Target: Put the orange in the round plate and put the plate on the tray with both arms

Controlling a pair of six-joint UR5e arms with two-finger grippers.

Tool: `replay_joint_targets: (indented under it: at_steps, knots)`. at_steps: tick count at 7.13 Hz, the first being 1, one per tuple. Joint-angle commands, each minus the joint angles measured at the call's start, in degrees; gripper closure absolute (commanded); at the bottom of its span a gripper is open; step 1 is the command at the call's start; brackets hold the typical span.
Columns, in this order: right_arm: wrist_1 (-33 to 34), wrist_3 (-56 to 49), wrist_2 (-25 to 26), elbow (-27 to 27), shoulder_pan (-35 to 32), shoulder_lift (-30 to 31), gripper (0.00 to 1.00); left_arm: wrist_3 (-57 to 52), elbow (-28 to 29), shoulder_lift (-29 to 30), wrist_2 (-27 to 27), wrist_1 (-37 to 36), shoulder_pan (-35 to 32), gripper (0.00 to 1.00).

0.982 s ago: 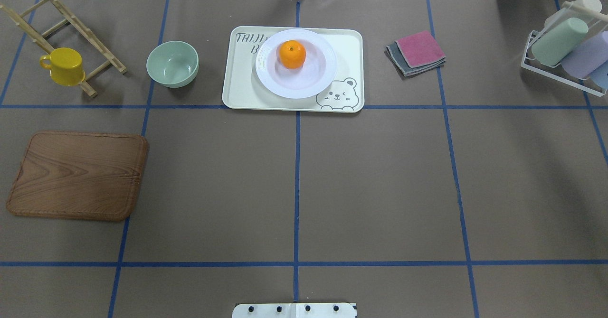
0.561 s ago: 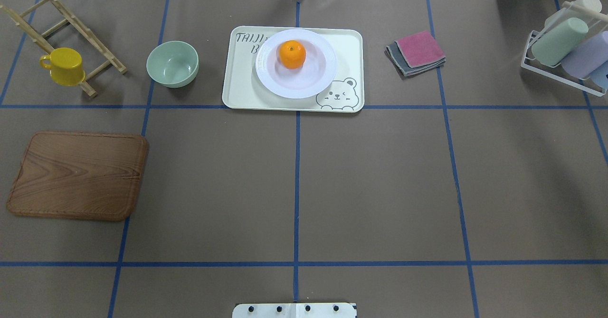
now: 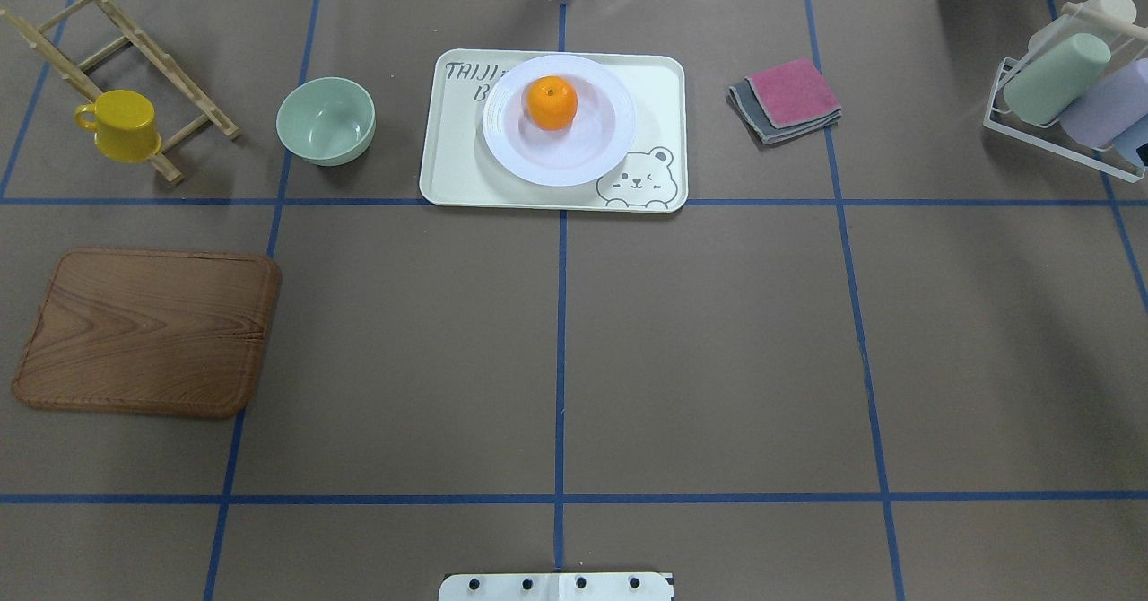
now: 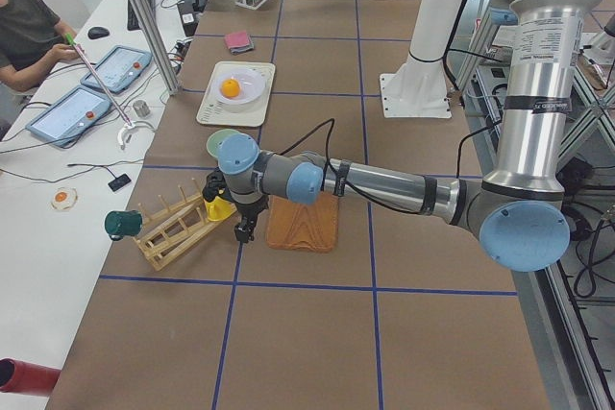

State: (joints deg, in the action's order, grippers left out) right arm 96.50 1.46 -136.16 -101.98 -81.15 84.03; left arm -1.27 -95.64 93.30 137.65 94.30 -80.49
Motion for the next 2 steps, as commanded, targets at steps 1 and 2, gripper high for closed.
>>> replay_joint_targets:
  at_steps: [1, 2]
  knots:
    - [0.0, -0.2, 1.2, 0.0, 0.5, 0.1, 0.0, 0.0, 0.0, 0.2, 0.0, 0.0, 0.0, 0.01]
    - [0.0, -0.2, 1.2, -0.1, 0.6, 0.0, 0.0, 0.0, 0.0, 0.2, 0.0, 0.0, 0.0, 0.01]
